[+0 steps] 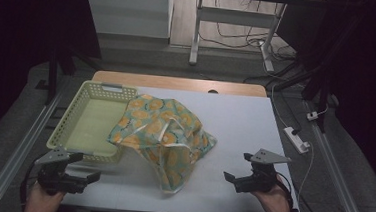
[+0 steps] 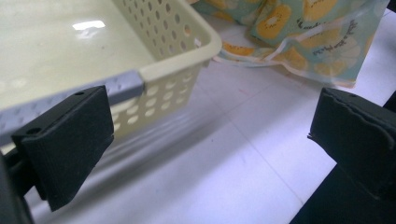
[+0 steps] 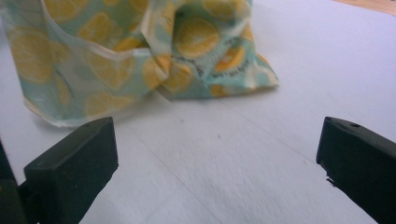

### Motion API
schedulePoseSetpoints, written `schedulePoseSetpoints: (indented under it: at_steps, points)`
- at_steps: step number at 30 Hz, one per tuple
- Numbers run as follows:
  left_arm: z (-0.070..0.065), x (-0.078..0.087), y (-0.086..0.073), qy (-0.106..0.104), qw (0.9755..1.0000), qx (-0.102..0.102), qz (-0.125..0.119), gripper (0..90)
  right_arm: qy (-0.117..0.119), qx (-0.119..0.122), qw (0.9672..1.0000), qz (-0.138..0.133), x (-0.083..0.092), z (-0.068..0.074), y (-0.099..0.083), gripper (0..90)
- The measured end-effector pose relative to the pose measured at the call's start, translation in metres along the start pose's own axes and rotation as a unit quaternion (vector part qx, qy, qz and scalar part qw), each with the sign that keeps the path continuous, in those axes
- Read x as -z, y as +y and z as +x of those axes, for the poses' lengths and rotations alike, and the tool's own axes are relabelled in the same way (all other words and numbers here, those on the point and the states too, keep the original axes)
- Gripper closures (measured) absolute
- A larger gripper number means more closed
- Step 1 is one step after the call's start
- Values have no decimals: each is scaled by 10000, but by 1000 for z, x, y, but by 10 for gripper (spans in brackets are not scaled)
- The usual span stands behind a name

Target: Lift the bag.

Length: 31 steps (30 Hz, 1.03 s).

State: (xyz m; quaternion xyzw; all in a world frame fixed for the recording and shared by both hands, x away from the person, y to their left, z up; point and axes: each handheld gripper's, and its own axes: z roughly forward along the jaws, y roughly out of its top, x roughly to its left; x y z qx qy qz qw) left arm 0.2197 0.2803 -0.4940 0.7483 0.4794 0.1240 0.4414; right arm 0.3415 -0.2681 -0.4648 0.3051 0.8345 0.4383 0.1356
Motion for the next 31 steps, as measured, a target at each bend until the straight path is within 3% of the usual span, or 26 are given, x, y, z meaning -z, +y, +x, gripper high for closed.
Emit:
schedulePoseSetpoints:
  at_steps: [14,21,25,31]
  points:
    - [3,5,-25,239,9994,130,235,0,-422,-255,9985,252,17,0,-40,0]
    - [2,4,-33,342,9985,112,414,0,-407,-467,9973,396,22,1,-55,0]
    - [1,2,-36,353,9975,87,611,0,-466,-542,9967,389,26,1,-57,0]
    - [1,1,-36,321,9972,123,665,0,-486,-607,9959,456,27,0,-59,0]
